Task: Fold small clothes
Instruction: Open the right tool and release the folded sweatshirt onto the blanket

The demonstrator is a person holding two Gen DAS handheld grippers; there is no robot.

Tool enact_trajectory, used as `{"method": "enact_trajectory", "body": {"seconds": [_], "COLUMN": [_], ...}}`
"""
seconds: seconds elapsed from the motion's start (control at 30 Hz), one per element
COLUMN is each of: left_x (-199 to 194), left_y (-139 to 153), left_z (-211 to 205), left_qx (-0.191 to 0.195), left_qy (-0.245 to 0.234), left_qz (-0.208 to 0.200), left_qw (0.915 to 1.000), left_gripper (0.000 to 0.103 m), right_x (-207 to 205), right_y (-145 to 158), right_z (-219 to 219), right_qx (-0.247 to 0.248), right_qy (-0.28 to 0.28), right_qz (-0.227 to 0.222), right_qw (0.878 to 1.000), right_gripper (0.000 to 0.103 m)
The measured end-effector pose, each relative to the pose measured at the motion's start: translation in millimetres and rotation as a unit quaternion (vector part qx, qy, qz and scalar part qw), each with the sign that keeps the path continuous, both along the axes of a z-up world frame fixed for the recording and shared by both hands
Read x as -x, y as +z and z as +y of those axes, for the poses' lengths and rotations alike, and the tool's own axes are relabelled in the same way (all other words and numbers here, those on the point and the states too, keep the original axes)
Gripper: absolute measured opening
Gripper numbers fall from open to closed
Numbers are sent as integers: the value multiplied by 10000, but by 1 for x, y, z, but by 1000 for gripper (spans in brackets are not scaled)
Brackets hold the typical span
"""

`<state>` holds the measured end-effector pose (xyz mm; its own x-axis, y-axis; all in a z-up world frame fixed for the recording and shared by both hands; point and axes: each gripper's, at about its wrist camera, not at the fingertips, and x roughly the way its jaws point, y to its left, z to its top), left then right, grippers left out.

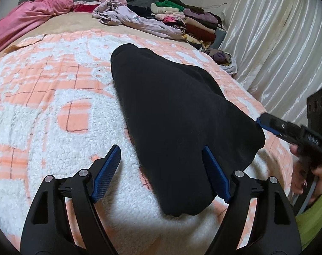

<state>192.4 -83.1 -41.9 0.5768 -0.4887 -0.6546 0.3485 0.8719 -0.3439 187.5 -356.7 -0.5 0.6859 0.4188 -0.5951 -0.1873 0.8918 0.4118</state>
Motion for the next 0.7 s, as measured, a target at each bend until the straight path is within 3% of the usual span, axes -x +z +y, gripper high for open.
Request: {"method": "enact_trajectory", "body": {"seconds": [0.17,0.2,0.27,0.37,0.7], "left_x": [4,5,5,5,5], "left_y": [1,1,1,2,0], "left_z": [0,0,1,1,0], "left_qx": [-57,-71,-77,-62,-101], "left_qy": [9,4,-2,-25,-57], "left_qz": [-14,-10,11,45,71], "left_qw": [10000,10000,10000,10000,9999], "left_gripper": [72,72,72,72,74], "right_x": [-3,-7,-11,-3,6], "right_y": [-5,-11,-19,-20,-33], "right_z": [16,15,14,11,14], "right_qx": [265,258,146,-22,308], "right_qy": [201,162,190,259,75], "right_qz": [178,305,499,607,663], "right_qw": [9993,9991,9985,9978,9973], "right_gripper": [43,39,14,12,19]}}
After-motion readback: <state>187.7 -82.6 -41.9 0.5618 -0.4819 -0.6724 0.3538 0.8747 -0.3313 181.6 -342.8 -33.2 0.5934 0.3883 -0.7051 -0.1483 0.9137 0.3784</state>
